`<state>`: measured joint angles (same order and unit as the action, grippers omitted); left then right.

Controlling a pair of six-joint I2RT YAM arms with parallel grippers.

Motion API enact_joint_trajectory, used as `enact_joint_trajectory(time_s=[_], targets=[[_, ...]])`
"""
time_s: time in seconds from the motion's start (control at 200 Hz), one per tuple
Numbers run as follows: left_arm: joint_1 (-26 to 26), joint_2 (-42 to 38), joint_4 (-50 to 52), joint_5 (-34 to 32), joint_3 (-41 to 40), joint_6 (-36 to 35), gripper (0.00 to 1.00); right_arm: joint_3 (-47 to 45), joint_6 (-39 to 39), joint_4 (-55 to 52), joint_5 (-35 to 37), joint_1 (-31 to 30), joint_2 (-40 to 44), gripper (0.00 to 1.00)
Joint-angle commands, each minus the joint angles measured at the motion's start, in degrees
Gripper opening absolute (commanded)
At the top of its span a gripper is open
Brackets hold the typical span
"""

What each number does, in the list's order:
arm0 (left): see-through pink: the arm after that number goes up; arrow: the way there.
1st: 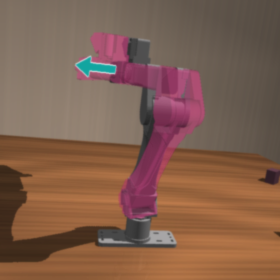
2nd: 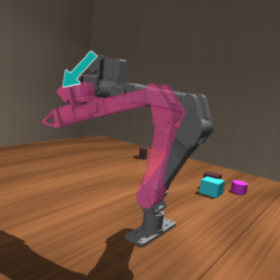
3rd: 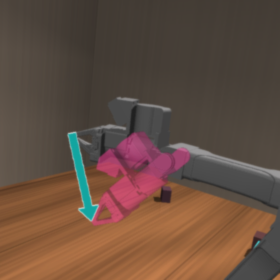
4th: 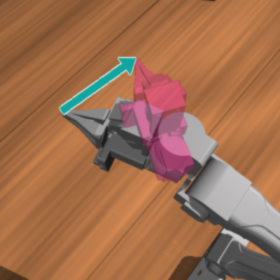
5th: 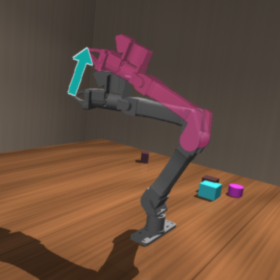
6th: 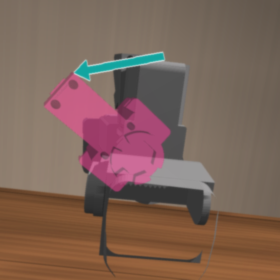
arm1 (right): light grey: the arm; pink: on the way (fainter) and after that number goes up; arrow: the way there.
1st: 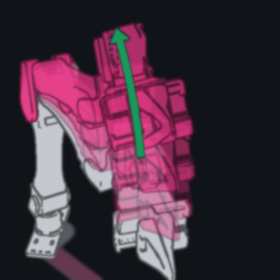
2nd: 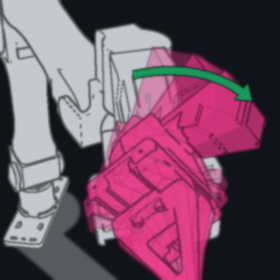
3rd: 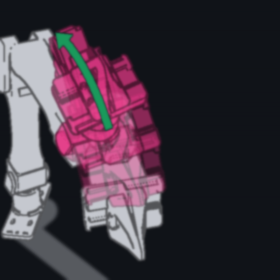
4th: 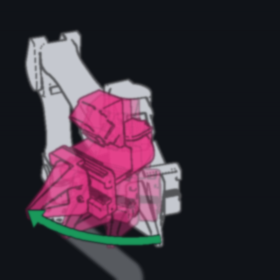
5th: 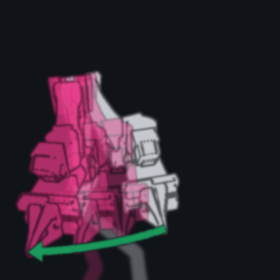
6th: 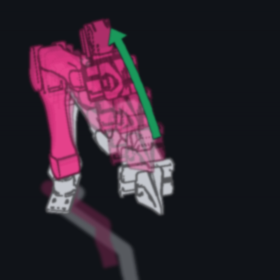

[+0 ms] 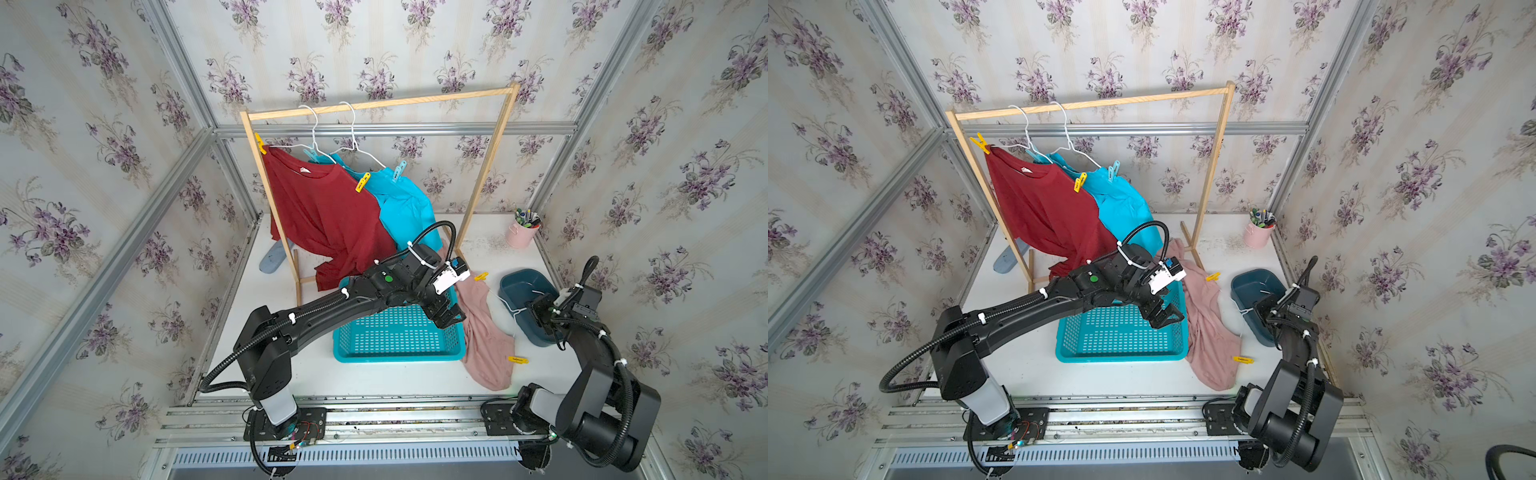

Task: Remove the clothespins securing t-shirts to the hanger
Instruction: Pick up the hanger at the center of the board.

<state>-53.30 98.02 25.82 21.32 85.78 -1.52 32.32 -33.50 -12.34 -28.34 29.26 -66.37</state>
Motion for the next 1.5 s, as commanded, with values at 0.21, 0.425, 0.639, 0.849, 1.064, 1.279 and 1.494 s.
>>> enact_joint_trajectory(time_s=[0.21, 0.425, 0.639, 0.849, 1.064, 1.279, 1.494], targets=[[0.39, -1.33, -0.86, 1.8, 0.71, -1.98, 0.99, -0.06, 4.06, 0.97, -3.33, -0.08, 10.9, 0.0], [0.48, -0.97, -0.55, 4.59, 3.37, -2.48, 0.99, 5.53, 1.7, 0.98, -13.71, -0.68, 14.43, 0.0], [0.48, -1.16, 1.07, 8.8, 11.09, -6.7, 0.99, 17.07, 2.7, 2.54, -21.3, -3.62, 16.03, 0.0], [0.52, 1.12, 1.29, 9.28, 20.75, -15.14, 0.99, 26.54, 14.74, -4.02, -21.79, -7.43, 15.97, 0.0], [-0.22, 7.46, 2.37, 3.89, 32.48, -20.27, 0.92, 32.78, 23.55, -8.59, -23.3, -12.7, 17.07, 0.0], [-0.58, 14.63, 7.04, 1.14, 42.54, -26.64, 0.76, 35.79, 30.57, -13.23, -24.18, -19.48, 17.96, 0.0], [-1.44, 16.38, 11.96, 0.23, 44.44, -29.65, 0.6, 36.46, 33.05, -15.17, -19.71, -22.46, 19.07, 0.0]])
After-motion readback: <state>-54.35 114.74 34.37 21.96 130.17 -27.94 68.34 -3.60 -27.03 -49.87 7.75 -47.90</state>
